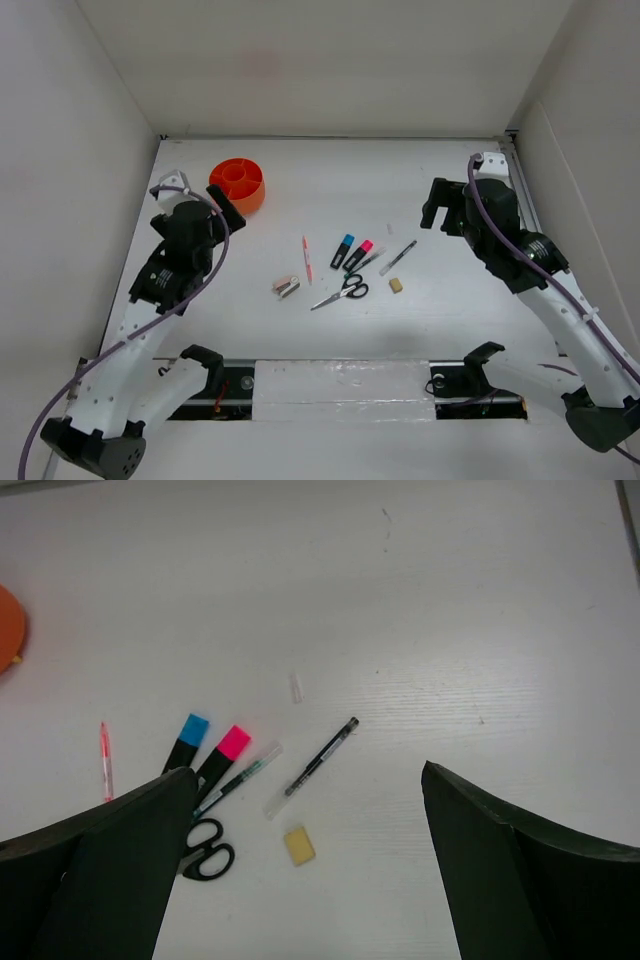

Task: Sort the stationery into containers
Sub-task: Pick up the pen from the center of the board.

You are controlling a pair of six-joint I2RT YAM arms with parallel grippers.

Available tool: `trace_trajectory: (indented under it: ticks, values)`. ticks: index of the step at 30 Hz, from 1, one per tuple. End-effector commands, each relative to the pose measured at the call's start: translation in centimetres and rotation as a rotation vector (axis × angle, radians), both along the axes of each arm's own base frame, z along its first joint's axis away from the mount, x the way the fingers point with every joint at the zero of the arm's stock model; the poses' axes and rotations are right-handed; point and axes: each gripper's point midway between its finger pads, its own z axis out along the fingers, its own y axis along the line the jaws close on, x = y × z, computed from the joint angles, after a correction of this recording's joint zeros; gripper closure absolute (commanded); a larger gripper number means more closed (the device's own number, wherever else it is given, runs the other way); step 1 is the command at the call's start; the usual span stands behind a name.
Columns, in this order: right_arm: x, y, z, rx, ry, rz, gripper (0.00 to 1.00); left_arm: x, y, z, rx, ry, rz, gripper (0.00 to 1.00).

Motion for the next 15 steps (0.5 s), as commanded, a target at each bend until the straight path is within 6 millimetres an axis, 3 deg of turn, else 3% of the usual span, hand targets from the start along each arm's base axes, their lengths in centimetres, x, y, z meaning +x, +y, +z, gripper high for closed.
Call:
trace_trajectory:
  ticks: [1,9,13,15]
  values:
    - [0.2,-0.9,1.6,0.009,-0.041,-0.047,0.00,-1.5,1.5,3.7,-0.084,-0.154,0.074,0.00]
    - [0.5,-0.1,0.5,0.004,0.000,-0.015,0.00,-1.8,-1.1,6.0,-0.141,-0.230,-0.088,0.00]
    - [0.5,0.5,0.6,0.021,-0.003,0.010,0.00,-2.0,-4.0,7.5,-0.198,-0.307,-0.257,0.00]
    - [0.6,0.7,0.8,0.029,-0.009,0.018,0.00,-1.3,-4.9,7.3,-0.209,-0.279,-0.278,0.00]
